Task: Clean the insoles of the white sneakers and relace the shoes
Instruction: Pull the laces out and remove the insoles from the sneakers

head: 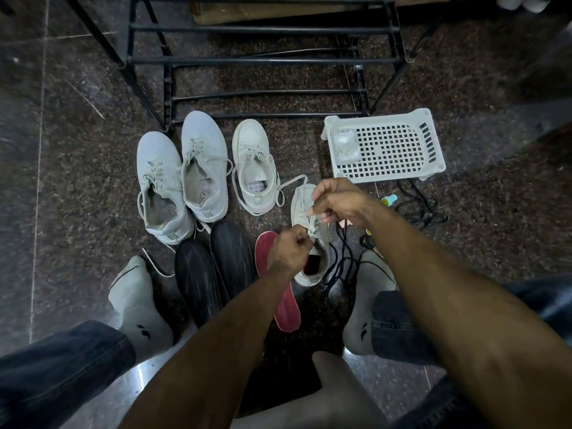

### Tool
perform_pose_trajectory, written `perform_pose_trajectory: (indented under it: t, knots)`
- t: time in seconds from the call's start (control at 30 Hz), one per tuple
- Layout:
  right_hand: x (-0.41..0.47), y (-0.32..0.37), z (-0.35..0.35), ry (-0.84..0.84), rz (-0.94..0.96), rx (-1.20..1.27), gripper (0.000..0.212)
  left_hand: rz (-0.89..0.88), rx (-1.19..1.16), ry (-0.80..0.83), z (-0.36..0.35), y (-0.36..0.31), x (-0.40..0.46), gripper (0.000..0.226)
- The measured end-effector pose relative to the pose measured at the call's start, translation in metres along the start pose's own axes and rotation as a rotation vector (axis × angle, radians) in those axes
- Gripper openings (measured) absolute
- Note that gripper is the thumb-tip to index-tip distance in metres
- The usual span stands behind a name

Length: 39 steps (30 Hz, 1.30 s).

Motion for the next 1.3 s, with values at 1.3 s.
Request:
perform_pose_trajectory:
  t: [1.3]
  knots:
    - [-0.007,-0.046,-0.008,-0.052,-0.014,-0.344,0.022,0.01,-0.351,-0.266,0.095,-0.078,0.035,0.041]
Point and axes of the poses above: each hand's wrist, its own x-axis towards the middle knuckle, its own z-axis out of the back of the hand, y = z × x, the point moved 6 cm from there along x, towards the middle knuckle, and after that the axes turned 6 degrees about -z, right-handed, at the moved point
